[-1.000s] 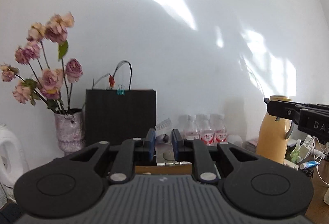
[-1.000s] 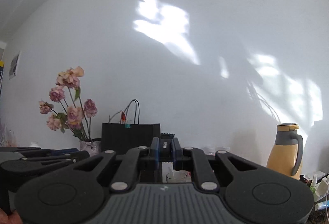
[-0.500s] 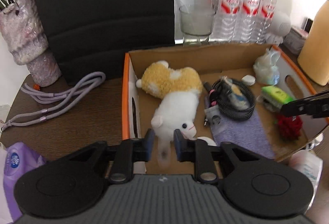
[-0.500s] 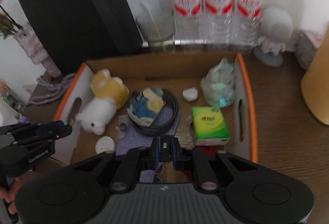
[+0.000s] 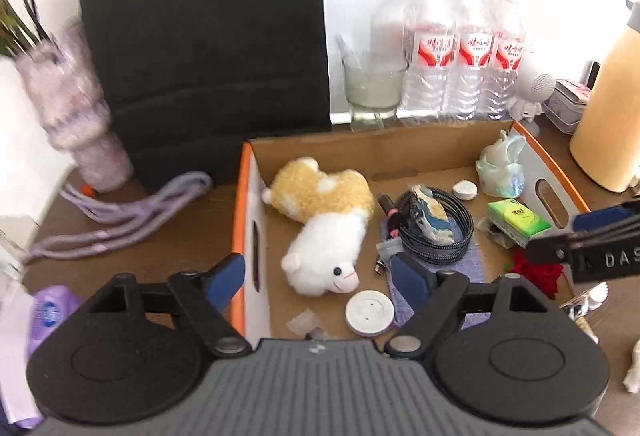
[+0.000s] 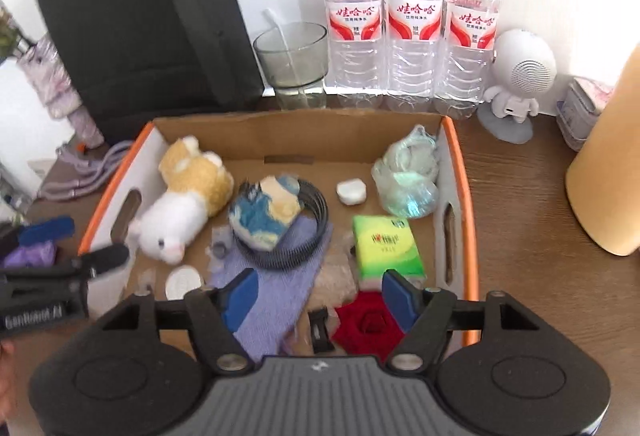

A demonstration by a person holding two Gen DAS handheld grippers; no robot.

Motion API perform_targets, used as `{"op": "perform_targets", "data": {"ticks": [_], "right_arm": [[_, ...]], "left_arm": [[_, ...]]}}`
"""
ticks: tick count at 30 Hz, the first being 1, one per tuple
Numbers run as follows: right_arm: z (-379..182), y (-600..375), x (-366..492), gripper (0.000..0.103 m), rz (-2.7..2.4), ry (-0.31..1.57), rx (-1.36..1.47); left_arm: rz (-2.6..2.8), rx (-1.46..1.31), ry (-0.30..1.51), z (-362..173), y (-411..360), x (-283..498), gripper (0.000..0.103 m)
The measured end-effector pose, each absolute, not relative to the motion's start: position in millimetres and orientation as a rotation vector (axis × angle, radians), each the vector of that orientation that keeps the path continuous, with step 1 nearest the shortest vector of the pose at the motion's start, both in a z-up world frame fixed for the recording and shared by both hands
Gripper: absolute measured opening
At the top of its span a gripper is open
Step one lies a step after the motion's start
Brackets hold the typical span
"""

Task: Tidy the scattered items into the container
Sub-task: 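Open both tools to drop the wrapper and black item into the box, then withdraw both tools from the box back over the desk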

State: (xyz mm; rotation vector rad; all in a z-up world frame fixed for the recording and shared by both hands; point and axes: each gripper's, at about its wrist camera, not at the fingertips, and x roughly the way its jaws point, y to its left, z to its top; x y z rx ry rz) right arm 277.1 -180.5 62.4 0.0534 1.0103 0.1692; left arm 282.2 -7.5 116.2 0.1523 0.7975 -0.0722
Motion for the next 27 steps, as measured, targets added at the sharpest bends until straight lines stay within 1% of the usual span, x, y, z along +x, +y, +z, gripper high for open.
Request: {"op": "perform_targets", "data": {"ticks": [1, 3, 6, 7, 9, 11, 13, 15, 18, 19, 20, 22, 24, 27], "right_arm": [[63.8, -182.2, 271.3, 0.068, 0.162, 1.001, 0.045], [64.6, -186.0, 259.7, 0.072, 0.149, 0.991, 0.048], [63.1, -189.5, 244.7, 0.073, 0.142, 0.982, 0.054], [63.3, -188.7, 237.5, 0.072, 0.135, 0.958, 0.047], [65.2, -185.9, 216.0, 0.072, 0.144, 0.837, 0.027], [67.1, -183.7, 182.9, 0.072, 0.167, 0.632, 0.007], [63.7, -185.9, 152.1, 0.073, 0.172, 0.456, 0.008], [59.7, -188.2, 132.8, 0.072, 0.171, 0.398, 0.012], [60.5, -194.4, 104.0, 0.072, 0.072, 0.467, -0.017], [60.3, -201.6, 88.9, 0.074, 0.031, 0.486, -0.01], [58.4, -212.7, 71.0, 0.079, 0.014, 0.486, 0.011], [47.1, -235.8, 37.1, 0.089, -0.034, 0.492, 0.07], [30.1, -250.6, 15.4, 0.089, -0.106, 0.545, 0.101], [3.1, -256.1, -6.6, 0.087, -0.113, 0.603, 0.098]], "left_arm": [[-0.069, 0.173, 0.77, 119.6, -11.9, 274.5, 0.092], [-0.066, 0.198, 0.721, 124.5, -18.3, 259.0, 0.097], [-0.046, 0.168, 0.636, 128.8, -22.2, 237.0, 0.103], [-0.033, 0.152, 0.583, 130.1, -23.1, 227.2, 0.103], [-0.024, 0.126, 0.43, 131.5, -23.2, 202.4, 0.103], [-0.039, 0.077, 0.274, 127.3, -21.4, 175.8, 0.103], [-0.059, 0.027, 0.219, 120.3, -21.5, 160.2, 0.103], [-0.061, 0.015, 0.214, 115.9, -24.5, 150.8, 0.103], [-0.098, 0.048, 0.181, 109.0, -33.2, 124.1, 0.103], [-0.134, 0.053, 0.178, 102.3, -36.8, 114.0, 0.103], [-0.187, 0.055, 0.19, 93.0, -41.7, 107.2, 0.103], [-0.352, 0.071, 0.254, 69.5, -54.7, 105.5, 0.103], [-0.477, 0.132, 0.335, 50.2, -73.6, 115.6, 0.103], [-0.495, 0.177, 0.44, 33.0, -99.4, 142.7, 0.103]]}}
